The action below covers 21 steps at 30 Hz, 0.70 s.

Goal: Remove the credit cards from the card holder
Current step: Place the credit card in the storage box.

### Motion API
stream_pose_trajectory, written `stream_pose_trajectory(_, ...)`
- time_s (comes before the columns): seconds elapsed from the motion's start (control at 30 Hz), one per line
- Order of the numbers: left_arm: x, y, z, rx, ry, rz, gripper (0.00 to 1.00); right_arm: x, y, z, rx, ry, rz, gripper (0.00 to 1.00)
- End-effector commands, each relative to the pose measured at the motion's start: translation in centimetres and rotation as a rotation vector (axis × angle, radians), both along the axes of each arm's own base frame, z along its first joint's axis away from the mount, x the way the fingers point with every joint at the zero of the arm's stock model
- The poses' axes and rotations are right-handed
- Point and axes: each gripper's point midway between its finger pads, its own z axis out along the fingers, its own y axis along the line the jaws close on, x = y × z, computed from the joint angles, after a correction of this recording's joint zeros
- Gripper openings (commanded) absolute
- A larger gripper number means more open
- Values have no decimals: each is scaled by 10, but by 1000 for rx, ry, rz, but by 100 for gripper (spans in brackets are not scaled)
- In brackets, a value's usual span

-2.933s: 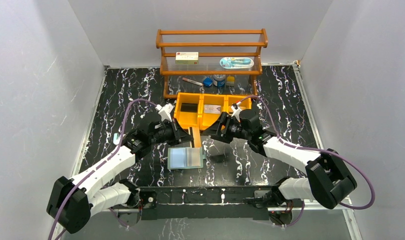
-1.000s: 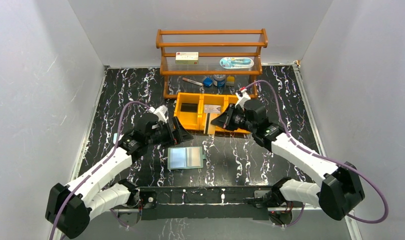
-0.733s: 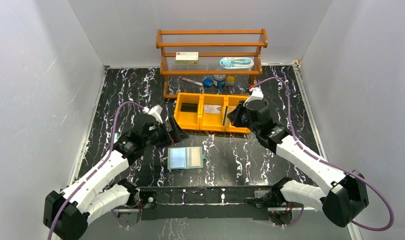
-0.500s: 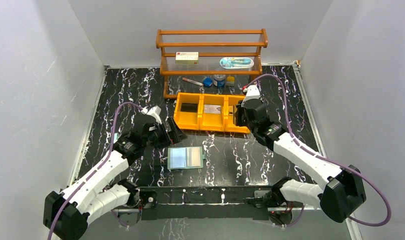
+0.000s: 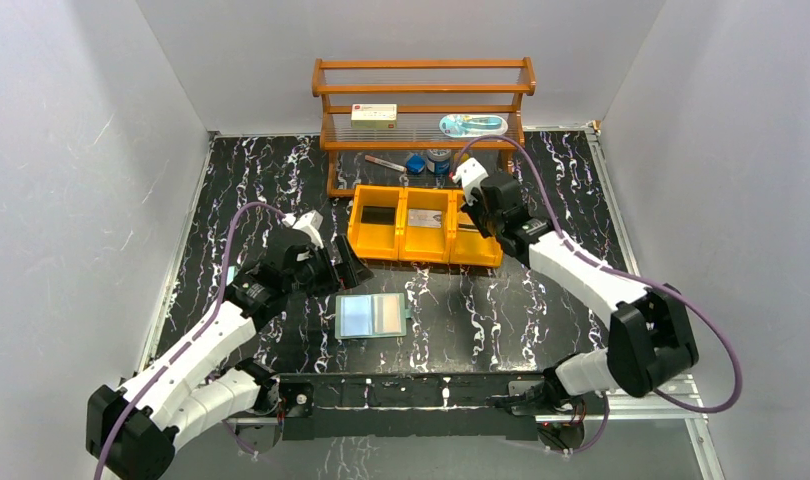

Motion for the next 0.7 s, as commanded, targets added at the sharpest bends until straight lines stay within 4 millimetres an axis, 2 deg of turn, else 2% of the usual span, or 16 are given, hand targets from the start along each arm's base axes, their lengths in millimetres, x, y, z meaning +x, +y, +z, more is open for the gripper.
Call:
stream_pose_trajectory(0.0,2,2,19,-8,-54,-7,98,19,-4,4,-116,7,112,0)
stream_pose_trajectory(0.13,3,2,25,-16,-73,-9,98,21,-4,-9,-197,13,201,1)
stream_pose_trajectory(0.33,0,5,27,5,-69,-14,98,36,-14,-25,-324,3,265,2)
stream_pose_trajectory(0.47,-3,9,24,10,-75,-1,98,43,-11,-31,-365,-10,327,3)
stream_pose_trajectory(0.67,-4,10,29,7,-73,-1,98,58,1,-25,-382,-31,389,3)
